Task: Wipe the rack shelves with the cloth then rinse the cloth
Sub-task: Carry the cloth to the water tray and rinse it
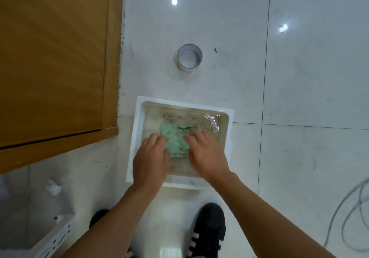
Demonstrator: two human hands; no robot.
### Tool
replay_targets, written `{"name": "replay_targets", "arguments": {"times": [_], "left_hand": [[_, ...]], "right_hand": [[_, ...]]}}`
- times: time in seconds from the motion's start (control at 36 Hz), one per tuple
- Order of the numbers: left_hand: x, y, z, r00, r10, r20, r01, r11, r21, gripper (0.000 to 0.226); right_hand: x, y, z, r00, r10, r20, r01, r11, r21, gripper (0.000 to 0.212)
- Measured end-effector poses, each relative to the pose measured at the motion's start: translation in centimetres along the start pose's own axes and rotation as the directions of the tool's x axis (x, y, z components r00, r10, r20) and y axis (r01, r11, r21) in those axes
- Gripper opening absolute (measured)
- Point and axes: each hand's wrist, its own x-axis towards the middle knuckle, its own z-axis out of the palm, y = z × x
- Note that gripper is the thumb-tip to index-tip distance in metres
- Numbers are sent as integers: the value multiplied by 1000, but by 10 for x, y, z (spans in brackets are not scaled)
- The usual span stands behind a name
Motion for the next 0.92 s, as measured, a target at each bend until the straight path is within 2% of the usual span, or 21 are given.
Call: {"name": "replay_targets", "arguments": {"times": [0.06, 0.11, 0.19, 0.28, 0.5, 0.69, 0.92], "left_hand": [[8, -7, 8, 986, 167, 7, -167, 982, 89, 30], [14, -13, 14, 961, 265, 85, -276, 946, 170, 41], [18, -17, 21, 913, 315, 258, -380, 886, 266, 44], [19, -22, 28, 878, 336, 341, -444, 838, 316, 46], [25, -31, 39, 859, 378, 345, -497, 777, 386, 56], [29, -34, 45, 844, 454, 286, -532, 779, 331, 28], [37, -45, 55, 832, 443, 333, -548, 750, 370, 32]], "right_hand": [[-5, -2, 11, 999, -34, 41, 35, 999, -40, 37], [-7, -4, 18, 997, -41, 60, 47, 995, -89, 32], [-8, -6, 24, 996, -35, 80, 47, 987, -155, 29], [-8, -8, 29, 994, -5, 107, 25, 983, -182, 31], [-9, -6, 38, 990, 16, 142, 10, 984, -179, 43], [-9, -2, 43, 991, -3, 132, 26, 984, -176, 40], [-11, -3, 45, 986, -24, 162, 61, 972, -227, 46]]}}
